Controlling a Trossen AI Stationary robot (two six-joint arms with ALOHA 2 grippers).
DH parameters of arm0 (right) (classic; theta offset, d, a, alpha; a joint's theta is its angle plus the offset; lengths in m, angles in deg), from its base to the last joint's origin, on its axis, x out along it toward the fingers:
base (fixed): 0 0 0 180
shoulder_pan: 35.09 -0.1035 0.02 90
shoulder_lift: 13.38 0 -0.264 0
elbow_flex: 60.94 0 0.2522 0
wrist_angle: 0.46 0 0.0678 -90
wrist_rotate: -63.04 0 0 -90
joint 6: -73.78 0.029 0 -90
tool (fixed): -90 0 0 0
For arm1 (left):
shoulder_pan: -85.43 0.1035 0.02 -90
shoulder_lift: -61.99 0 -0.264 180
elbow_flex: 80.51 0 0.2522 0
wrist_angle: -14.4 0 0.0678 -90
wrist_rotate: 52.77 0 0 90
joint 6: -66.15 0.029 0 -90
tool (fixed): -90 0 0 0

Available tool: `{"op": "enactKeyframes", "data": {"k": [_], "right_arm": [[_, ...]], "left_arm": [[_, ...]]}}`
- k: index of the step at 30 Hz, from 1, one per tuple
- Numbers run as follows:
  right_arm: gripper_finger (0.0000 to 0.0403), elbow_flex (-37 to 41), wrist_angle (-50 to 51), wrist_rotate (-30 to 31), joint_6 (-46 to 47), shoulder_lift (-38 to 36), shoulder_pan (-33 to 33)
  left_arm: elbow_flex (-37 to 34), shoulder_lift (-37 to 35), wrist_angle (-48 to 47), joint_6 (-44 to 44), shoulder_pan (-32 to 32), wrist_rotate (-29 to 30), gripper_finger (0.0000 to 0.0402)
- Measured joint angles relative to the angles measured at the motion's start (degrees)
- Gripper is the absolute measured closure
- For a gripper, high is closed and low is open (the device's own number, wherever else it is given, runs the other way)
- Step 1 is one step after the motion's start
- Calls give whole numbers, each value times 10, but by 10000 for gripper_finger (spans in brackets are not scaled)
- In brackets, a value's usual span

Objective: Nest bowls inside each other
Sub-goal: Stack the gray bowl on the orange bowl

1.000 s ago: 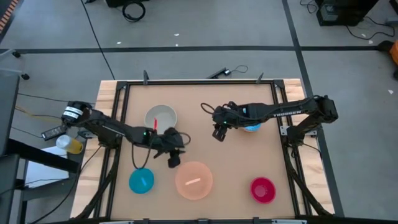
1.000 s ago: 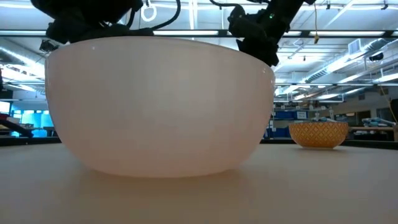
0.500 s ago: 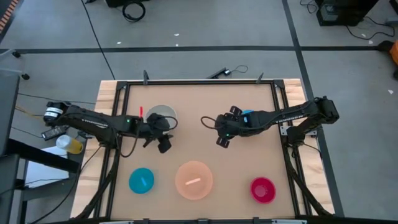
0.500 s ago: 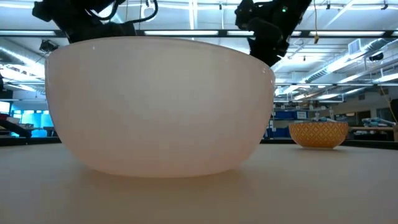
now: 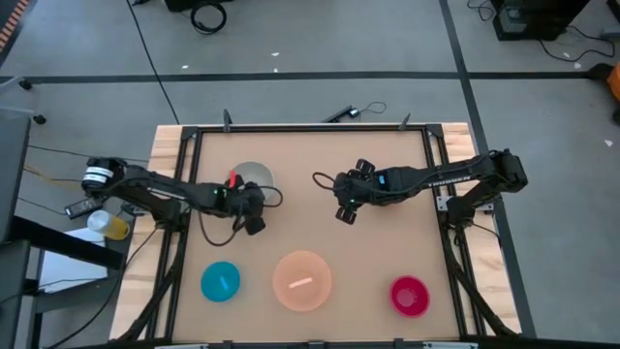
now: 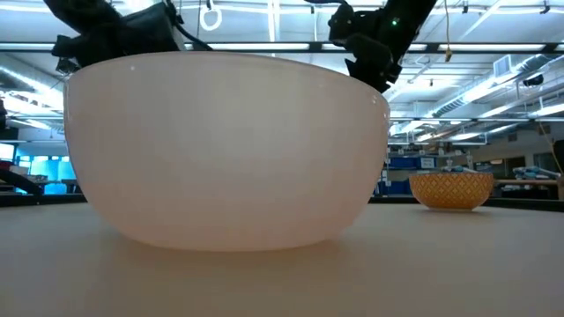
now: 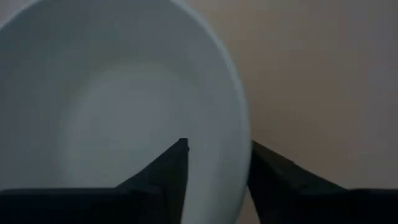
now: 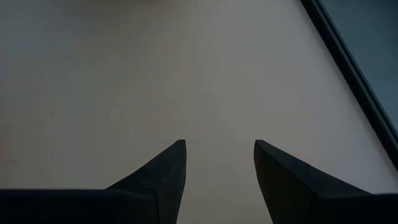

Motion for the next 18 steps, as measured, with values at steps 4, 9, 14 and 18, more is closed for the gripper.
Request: {"op": "enactKeyframes", "data": {"k": [4, 9, 14, 18], "right_arm": [[208, 1, 3, 12, 2, 0, 0], [208, 1, 4, 26, 10, 0, 0], [208, 1, 16, 28, 38, 0, -4], [208, 1, 34, 30, 57, 0, -12]], "left_arm": [[0, 3, 2, 19, -17, 0, 354], [10, -11, 0, 40, -41, 6, 392], [66, -15, 3, 174, -118, 8, 397], [125, -15, -1, 333, -205, 6, 397]]}}
